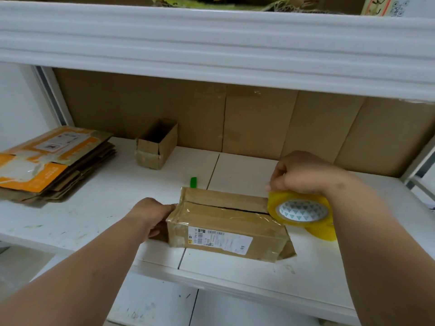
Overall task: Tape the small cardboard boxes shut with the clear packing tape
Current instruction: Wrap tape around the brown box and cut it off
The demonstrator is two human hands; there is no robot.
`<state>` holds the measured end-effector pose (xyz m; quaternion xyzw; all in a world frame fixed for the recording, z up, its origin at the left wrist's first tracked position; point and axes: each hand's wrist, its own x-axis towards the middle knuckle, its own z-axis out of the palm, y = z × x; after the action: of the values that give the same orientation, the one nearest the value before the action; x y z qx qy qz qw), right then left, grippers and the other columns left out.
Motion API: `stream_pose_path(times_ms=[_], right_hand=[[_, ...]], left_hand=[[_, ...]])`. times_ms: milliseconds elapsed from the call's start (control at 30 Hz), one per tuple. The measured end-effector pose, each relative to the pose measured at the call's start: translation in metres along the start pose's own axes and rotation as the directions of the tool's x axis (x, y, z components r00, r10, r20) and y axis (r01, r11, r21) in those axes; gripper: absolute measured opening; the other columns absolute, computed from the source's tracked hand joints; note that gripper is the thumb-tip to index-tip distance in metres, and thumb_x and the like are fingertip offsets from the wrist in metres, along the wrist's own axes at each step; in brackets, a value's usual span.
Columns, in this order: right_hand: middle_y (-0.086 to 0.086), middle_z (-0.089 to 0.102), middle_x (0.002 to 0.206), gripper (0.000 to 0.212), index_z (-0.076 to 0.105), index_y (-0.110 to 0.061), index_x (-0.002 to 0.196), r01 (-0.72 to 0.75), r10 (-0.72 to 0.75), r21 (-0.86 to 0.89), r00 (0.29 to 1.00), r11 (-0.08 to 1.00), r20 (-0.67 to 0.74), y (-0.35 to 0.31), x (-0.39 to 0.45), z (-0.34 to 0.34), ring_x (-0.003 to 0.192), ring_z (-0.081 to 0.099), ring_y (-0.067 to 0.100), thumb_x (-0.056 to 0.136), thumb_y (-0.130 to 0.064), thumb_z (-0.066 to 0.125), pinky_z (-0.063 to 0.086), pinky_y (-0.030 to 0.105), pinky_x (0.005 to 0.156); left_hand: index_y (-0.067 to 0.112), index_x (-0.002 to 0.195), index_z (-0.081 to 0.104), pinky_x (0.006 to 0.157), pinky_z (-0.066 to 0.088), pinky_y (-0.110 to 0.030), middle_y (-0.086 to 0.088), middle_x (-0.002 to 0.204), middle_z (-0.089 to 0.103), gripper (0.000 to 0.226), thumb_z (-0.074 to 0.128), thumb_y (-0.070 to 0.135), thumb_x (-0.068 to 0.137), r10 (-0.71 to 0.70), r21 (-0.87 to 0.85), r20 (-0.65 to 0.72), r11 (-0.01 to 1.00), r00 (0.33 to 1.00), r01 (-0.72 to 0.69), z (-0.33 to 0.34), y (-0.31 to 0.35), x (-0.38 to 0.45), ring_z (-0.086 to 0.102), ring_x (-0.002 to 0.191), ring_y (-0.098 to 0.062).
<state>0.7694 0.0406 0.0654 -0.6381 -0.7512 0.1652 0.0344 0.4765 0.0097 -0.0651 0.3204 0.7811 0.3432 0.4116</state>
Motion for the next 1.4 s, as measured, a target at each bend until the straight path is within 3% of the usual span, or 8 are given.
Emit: stream_pose_path(times_ms=[233, 433, 567, 667, 900, 1067, 1267, 1400], right_hand=[[0.009, 0.069, 0.100, 0.024, 0.074, -0.016, 0.094, -0.019, 0.022, 0.058, 0.998, 0.998, -0.050, 0.006, -0.008, 0.000, 0.091, 0.064, 0.026, 0.084, -0.035, 0.063, 0.056, 0.044, 0.084], [0.005, 0.069, 0.102, 0.018, 0.076, -0.020, 0.098, 0.024, -0.020, 0.144, 0.999, 0.989, -0.031, 0.012, -0.010, -0.001, 0.093, 0.064, 0.024, 0.084, -0.022, 0.064, 0.057, 0.041, 0.085], [-0.005, 0.070, 0.097, 0.010, 0.073, -0.028, 0.093, 0.076, -0.076, 0.216, 0.997, 0.973, -0.010, 0.022, -0.011, -0.005, 0.089, 0.064, 0.015, 0.084, -0.029, 0.074, 0.055, 0.036, 0.082], [-0.005, 0.070, 0.096, 0.023, 0.072, -0.026, 0.096, 0.070, -0.070, 0.248, 0.997, 0.966, -0.007, 0.031, -0.014, -0.006, 0.091, 0.065, 0.017, 0.080, -0.042, 0.076, 0.056, 0.037, 0.085], [-0.003, 0.073, 0.092, 0.032, 0.073, -0.024, 0.091, 0.071, -0.055, 0.335, 0.997, 0.940, -0.056, 0.038, -0.018, 0.001, 0.087, 0.069, 0.018, 0.075, -0.052, 0.077, 0.057, 0.037, 0.082], [-0.005, 0.070, 0.096, 0.043, 0.071, -0.027, 0.099, 0.070, -0.037, 0.386, 0.995, 0.920, -0.091, 0.052, -0.022, 0.009, 0.090, 0.066, 0.015, 0.075, -0.062, 0.069, 0.054, 0.031, 0.078], [0.007, 0.059, 0.074, 0.057, 0.063, -0.009, 0.076, 0.120, -0.114, 0.831, 0.991, 0.543, -0.069, 0.090, -0.027, 0.026, 0.077, 0.059, 0.023, 0.042, -0.048, 0.086, 0.046, 0.038, 0.074], [0.004, 0.052, 0.065, 0.037, 0.056, -0.011, 0.070, 0.161, -0.208, 0.917, 0.974, 0.365, -0.088, 0.108, -0.028, 0.035, 0.066, 0.054, 0.018, 0.063, -0.038, 0.080, 0.045, 0.031, 0.061]], left_hand=[[0.009, 0.076, 0.068, 0.066, 0.054, -0.034, -0.017, 0.078, 0.070, 0.022, 0.054, -0.002, 0.089, 0.191, 0.073, -0.010, 0.979, 0.981, -0.190, 0.008, 0.005, -0.002, 0.061, 0.069, -0.026], [0.008, 0.096, 0.069, 0.067, 0.052, -0.029, -0.011, 0.095, 0.073, 0.050, 0.056, 0.056, 0.092, 0.140, 0.175, 0.194, 0.969, 0.971, -0.175, -0.002, 0.021, -0.019, 0.068, 0.088, -0.024], [0.017, 0.098, 0.065, 0.070, 0.051, -0.027, -0.007, 0.109, 0.068, 0.031, 0.065, 0.047, 0.090, 0.215, 0.336, 0.187, 0.903, 0.958, -0.268, 0.001, 0.024, -0.024, 0.062, 0.091, -0.017], [0.020, 0.140, 0.045, 0.090, 0.048, -0.034, -0.006, 0.131, 0.059, 0.063, 0.067, 0.049, 0.088, 0.247, 0.412, 0.096, 0.872, 0.964, -0.264, 0.006, 0.023, -0.025, 0.058, 0.113, -0.024], [0.024, 0.158, 0.009, 0.123, 0.013, -0.039, -0.004, 0.165, 0.013, 0.078, 0.046, 0.007, 0.092, 0.618, 0.745, 0.271, 0.351, 0.738, -0.568, 0.053, 0.033, -0.046, 0.013, 0.151, -0.026], [0.025, 0.157, -0.010, 0.123, -0.004, -0.046, 0.005, 0.165, -0.011, 0.093, -0.001, 0.080, 0.083, 0.478, 0.806, 0.371, 0.261, 0.796, -0.532, 0.067, 0.022, -0.044, -0.013, 0.152, -0.021], [0.025, 0.153, -0.022, 0.122, -0.005, -0.048, 0.001, 0.164, -0.018, 0.125, -0.003, 0.099, 0.054, 0.454, 0.836, 0.400, 0.175, 0.796, -0.520, 0.065, 0.019, -0.045, -0.018, 0.151, -0.024], [0.026, 0.152, -0.025, 0.122, -0.006, -0.046, 0.002, 0.163, -0.021, 0.135, 0.001, 0.104, 0.044, 0.438, 0.822, 0.431, 0.169, 0.789, -0.543, 0.064, 0.021, -0.042, -0.019, 0.150, -0.023]])
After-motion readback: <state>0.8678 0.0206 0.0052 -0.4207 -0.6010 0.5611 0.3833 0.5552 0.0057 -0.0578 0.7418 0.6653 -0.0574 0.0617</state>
